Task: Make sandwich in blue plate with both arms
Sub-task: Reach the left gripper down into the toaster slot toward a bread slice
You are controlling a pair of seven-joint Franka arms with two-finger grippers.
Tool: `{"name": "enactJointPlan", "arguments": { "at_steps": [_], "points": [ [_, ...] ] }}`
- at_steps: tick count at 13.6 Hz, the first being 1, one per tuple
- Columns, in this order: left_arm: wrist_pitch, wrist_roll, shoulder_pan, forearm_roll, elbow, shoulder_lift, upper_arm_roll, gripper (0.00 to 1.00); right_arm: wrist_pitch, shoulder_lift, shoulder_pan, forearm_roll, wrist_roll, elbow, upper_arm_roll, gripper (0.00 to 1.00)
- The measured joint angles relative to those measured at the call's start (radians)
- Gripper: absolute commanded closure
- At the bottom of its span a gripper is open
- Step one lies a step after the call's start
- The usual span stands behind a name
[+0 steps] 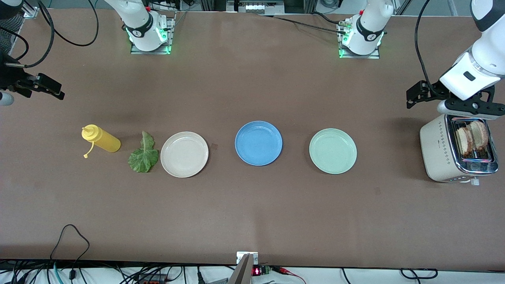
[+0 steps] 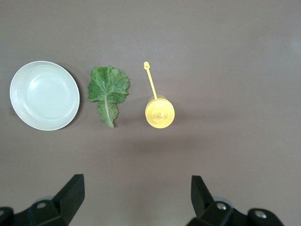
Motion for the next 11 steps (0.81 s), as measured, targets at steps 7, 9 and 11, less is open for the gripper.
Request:
{"name": "enactJointPlan", "arguments": {
  "at_steps": [7, 9, 11],
  "points": [
    [-0.032, 0.000, 0.000, 0.045, 0.034, 0.024, -0.002, 0.00, 0.004, 0.000, 0.016, 0.000, -0.001, 0.000, 0.003, 0.00],
    [-0.047, 0.000, 0.000, 0.046, 0.038, 0.038, -0.002, 0.00, 0.016, 0.003, 0.016, 0.000, -0.001, 0.000, 0.003, 0.00],
    [-0.079, 0.001, 0.000, 0.047, 0.041, 0.064, -0.002, 0.00, 0.021, 0.005, 0.016, 0.000, -0.001, 0.000, 0.003, 0.00]
  ]
}}
